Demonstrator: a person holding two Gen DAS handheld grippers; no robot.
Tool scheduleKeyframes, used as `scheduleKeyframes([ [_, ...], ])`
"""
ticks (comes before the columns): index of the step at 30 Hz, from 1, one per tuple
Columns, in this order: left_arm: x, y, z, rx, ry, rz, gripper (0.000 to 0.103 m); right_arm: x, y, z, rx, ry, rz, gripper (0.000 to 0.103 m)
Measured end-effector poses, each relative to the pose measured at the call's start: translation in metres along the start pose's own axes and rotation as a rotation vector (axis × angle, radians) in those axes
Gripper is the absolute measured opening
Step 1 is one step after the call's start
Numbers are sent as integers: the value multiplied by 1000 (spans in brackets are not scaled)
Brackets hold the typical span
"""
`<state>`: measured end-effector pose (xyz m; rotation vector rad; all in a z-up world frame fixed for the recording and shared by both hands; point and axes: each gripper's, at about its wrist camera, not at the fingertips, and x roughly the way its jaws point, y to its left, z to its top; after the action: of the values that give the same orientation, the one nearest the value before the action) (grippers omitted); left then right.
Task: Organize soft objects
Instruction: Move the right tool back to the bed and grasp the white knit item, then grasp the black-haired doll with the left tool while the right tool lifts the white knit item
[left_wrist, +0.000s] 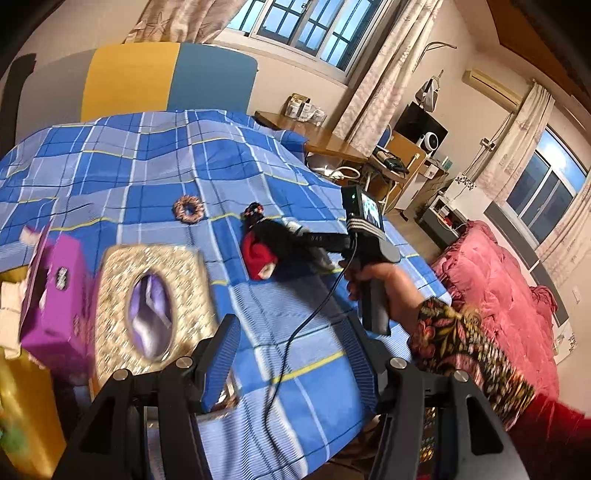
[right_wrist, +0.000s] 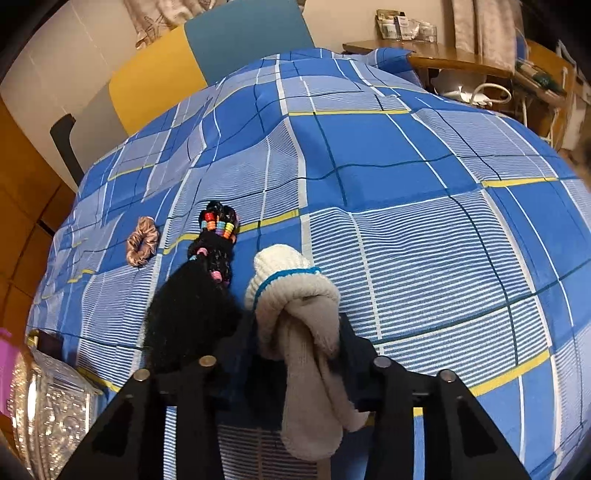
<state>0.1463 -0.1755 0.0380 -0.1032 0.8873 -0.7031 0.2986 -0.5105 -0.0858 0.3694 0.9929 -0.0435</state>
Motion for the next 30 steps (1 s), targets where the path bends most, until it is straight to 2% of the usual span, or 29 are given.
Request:
scheduleKeyframes([
  [5,19,-12,24,13,1,1,58,-21,-19,6,122,-42,16,41],
  [8,35,-20,41,21,2,4,58,-32,-32,6,177,-48,-54,41],
  [10,51,-24,55,5,21,19,65,-36,-38,4,192,-40,-124,41],
  [12,69,-26,70,0,45,0,67,-36,-43,3,186,-27,-175,41],
  [14,93,-22,86,-49,79,10,67,-33,-44,3,180,-4,-200,41],
  [16,121,-17,102,-97,114,0,67,-29,-45,4,179,21,-200,41],
  [21,192,-10,128,-60,156,90,67,-27,-46,1,183,58,-201,41],
  [23,217,-6,132,-58,187,106,67,-26,-48,1,194,63,-193,41],
  [28,281,18,134,-132,309,106,67,-24,-45,2,197,71,-195,41],
  [30,294,21,132,-126,325,153,67,-22,-44,4,199,75,-193,41],
])
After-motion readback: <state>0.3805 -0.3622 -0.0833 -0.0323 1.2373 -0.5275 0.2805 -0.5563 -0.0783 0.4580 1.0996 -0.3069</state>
